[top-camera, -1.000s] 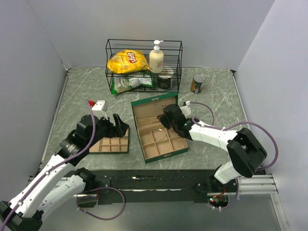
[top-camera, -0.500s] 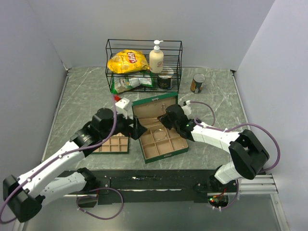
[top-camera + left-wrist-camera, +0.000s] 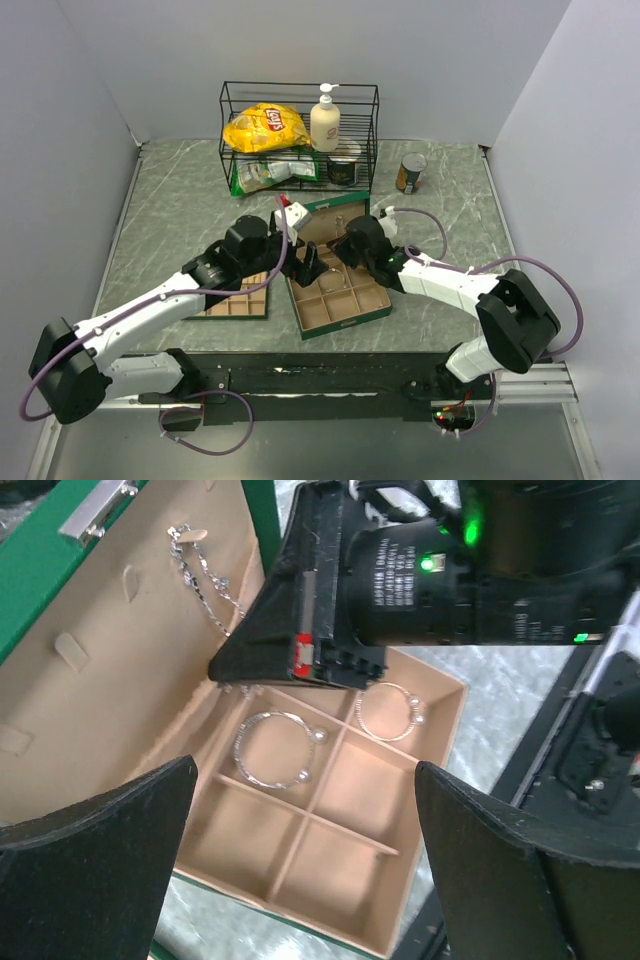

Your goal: Organize the mixed jewelry

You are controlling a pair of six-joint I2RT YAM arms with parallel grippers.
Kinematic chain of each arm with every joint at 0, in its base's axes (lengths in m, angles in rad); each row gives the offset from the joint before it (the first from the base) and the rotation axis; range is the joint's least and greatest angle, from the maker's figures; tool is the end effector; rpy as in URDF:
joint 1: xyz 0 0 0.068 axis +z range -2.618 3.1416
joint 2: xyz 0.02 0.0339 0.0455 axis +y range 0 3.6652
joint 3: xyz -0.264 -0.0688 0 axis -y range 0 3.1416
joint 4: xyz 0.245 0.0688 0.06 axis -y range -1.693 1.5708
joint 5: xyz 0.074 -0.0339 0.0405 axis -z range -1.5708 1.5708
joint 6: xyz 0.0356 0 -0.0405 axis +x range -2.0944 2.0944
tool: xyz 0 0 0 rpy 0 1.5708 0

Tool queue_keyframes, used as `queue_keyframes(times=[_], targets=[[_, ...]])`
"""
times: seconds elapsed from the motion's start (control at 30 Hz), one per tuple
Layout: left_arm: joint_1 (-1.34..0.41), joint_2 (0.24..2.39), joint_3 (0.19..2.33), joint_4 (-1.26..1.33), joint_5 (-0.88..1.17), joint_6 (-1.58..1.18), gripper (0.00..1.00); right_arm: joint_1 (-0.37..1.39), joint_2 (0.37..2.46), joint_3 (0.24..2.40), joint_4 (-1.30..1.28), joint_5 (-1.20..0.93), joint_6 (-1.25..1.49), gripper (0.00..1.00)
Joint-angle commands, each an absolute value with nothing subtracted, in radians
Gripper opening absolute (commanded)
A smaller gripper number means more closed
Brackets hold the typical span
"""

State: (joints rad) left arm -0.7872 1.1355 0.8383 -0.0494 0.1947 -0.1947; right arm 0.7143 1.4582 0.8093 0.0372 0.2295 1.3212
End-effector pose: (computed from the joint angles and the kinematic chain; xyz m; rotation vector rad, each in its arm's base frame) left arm 0.1807 -0.1911 0.3015 0.7147 1.8719 -0.8338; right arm 0.2401 0.1975 0.2132 0.8218 2.1616 0.8817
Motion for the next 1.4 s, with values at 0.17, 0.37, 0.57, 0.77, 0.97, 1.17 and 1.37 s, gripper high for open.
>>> queue_keyframes(times=[0.17, 0.37, 0.57, 0.77, 0.97, 1.17, 1.37], targets=[[-0.790, 1.207, 0.859, 0.115, 0.175, -0.063, 0.96, 0.713, 1.396, 0.784, 0.058, 0.207, 1.295, 0.00], [-0.790, 1.272, 0.865, 0.124, 0.178, -0.031, 0.96, 0.713, 1.394, 0.784, 0.060, 0.204, 1.292, 0.00], [-0.790, 1.312, 0.838, 0.156, 0.170, -0.014, 0.97, 0.713, 1.381, 0.781, 0.055, 0.212, 1.282, 0.00], [-0.790, 1.339, 0.818, 0.193, 0.153, 0.021, 0.96, 0.715, 1.381, 0.778, 0.061, 0.204, 1.278, 0.00], [-0.790, 1.374, 0.824, 0.189, 0.156, 0.034, 0.97, 0.715, 1.387, 0.781, 0.064, 0.192, 1.276, 0.00], [-0.790, 1.408, 0.819, 0.176, 0.173, 0.043, 0.96, 0.713, 1.384, 0.781, 0.063, 0.198, 1.275, 0.00], [-0.790, 1.436, 0.812, 0.169, 0.160, 0.045, 0.98, 0.713, 1.385, 0.785, 0.060, 0.196, 1.273, 0.00]])
